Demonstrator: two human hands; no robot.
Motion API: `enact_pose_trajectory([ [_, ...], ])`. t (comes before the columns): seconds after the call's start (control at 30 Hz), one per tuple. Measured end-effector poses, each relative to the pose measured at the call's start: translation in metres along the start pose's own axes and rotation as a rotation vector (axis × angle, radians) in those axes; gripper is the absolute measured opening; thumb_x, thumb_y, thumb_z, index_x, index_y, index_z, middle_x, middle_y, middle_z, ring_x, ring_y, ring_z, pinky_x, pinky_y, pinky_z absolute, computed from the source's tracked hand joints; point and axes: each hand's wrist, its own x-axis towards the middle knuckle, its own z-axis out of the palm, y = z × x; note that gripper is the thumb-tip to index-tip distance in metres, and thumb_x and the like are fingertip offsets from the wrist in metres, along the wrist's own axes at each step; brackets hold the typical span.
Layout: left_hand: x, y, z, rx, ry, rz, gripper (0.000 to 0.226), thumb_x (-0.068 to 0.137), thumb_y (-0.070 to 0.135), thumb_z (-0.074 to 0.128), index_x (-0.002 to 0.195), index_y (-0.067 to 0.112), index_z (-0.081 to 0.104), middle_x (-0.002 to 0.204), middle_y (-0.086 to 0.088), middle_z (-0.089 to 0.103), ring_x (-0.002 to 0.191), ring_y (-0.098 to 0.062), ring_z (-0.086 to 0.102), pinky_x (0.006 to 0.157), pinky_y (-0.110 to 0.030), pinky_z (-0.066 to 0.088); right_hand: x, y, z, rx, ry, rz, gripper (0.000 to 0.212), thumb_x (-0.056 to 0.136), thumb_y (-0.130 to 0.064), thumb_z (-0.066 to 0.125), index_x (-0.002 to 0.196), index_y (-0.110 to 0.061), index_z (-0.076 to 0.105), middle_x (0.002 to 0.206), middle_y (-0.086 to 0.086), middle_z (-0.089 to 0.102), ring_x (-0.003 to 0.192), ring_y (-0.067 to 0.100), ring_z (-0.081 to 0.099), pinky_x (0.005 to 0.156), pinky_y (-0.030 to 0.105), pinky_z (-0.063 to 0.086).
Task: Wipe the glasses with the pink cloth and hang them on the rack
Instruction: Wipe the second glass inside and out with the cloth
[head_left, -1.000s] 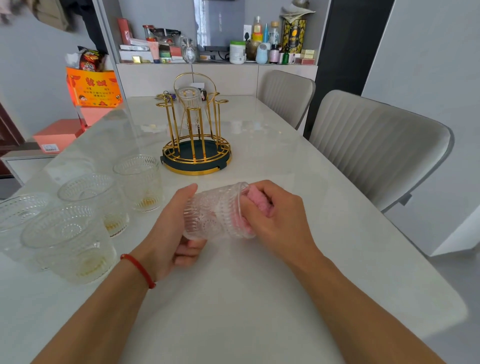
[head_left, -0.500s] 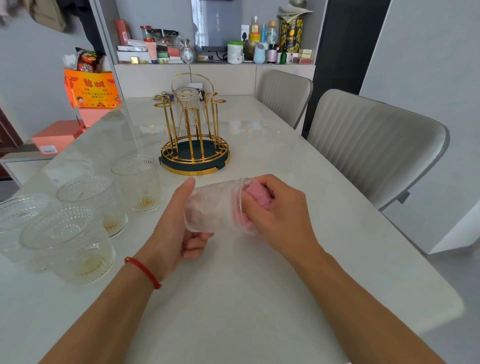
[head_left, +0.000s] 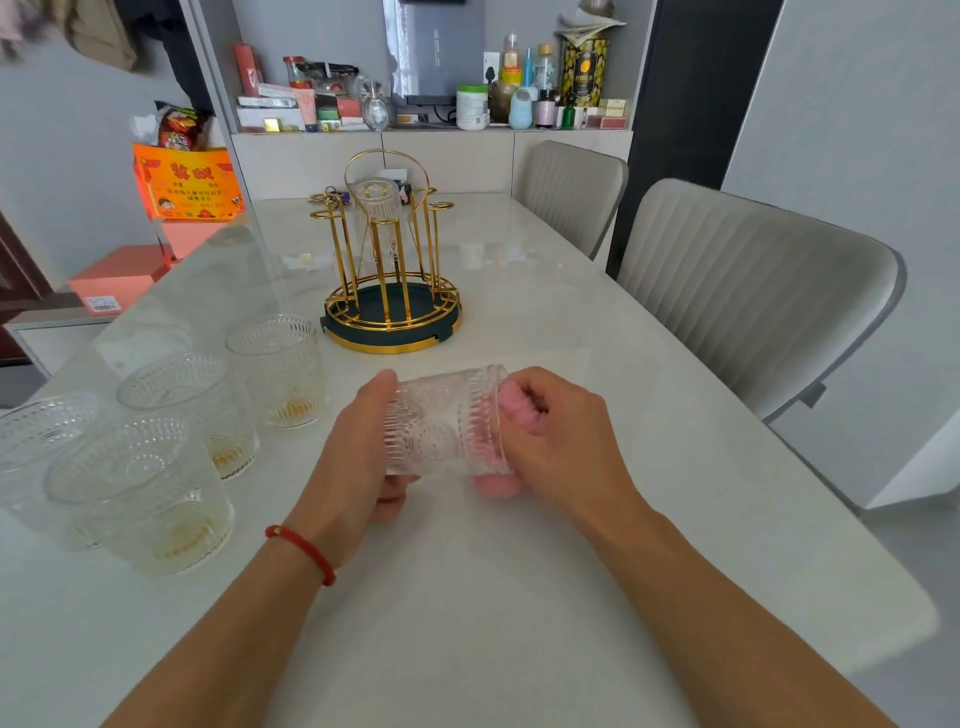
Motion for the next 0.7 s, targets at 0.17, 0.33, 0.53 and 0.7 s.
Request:
enact_pose_trajectory([
  [0.17,0.0,0.001,-0.014,0.052,-0.219,-0.187,0.056,0.093,0.072,0.036,0.07,0.021,0.04,0.053,-0.005,0.032,0.045,-0.016,0.016,0.044,-0.017,0.014,-0.001,0.001,-0.01,-0.236,0.006,-0.385,0.027,0.088,-0.036,0.071,0.108,-0.018,0.069,0.094,-0.012,0.072,0.084,0.007,0.065,0.078,0.018,0.051],
  [0.33,0.001,0.0,-0.006,-0.058,-0.119,-0.017,0.058,0.095,0.072,0.037,0.077,0.018,0.05,0.055,-0.003,0.039,0.048,-0.015,0.02,0.051,-0.026,0.011,0.0,0.001,0.002,-0.012,0.058,0.004,0.014,0.082,-0.031,0.076,0.091,-0.022,0.071,0.078,-0.011,0.07,0.072,0.002,0.064,0.064,0.016,0.048],
  [0.53,-0.003,0.002,-0.009,-0.01,-0.176,-0.154,0.05,0.091,0.069,0.041,0.066,0.026,0.032,0.055,0.002,0.023,0.046,-0.014,0.014,0.046,-0.018,0.011,-0.003,-0.001,-0.008,-0.278,0.035,-0.442,0.028,0.091,-0.035,0.068,0.112,-0.015,0.068,0.101,-0.008,0.072,0.091,0.01,0.067,0.084,0.033,0.055],
  [0.7,0.0,-0.002,0.002,-0.086,-0.101,0.096,0.059,0.1,0.067,0.032,0.083,0.017,0.057,0.058,-0.005,0.037,0.047,-0.016,0.027,0.044,-0.022,0.024,0.001,0.002,0.001,0.066,0.075,0.029,0.007,0.084,-0.023,0.075,0.089,-0.019,0.072,0.074,-0.011,0.07,0.068,0.005,0.064,0.06,0.021,0.051],
])
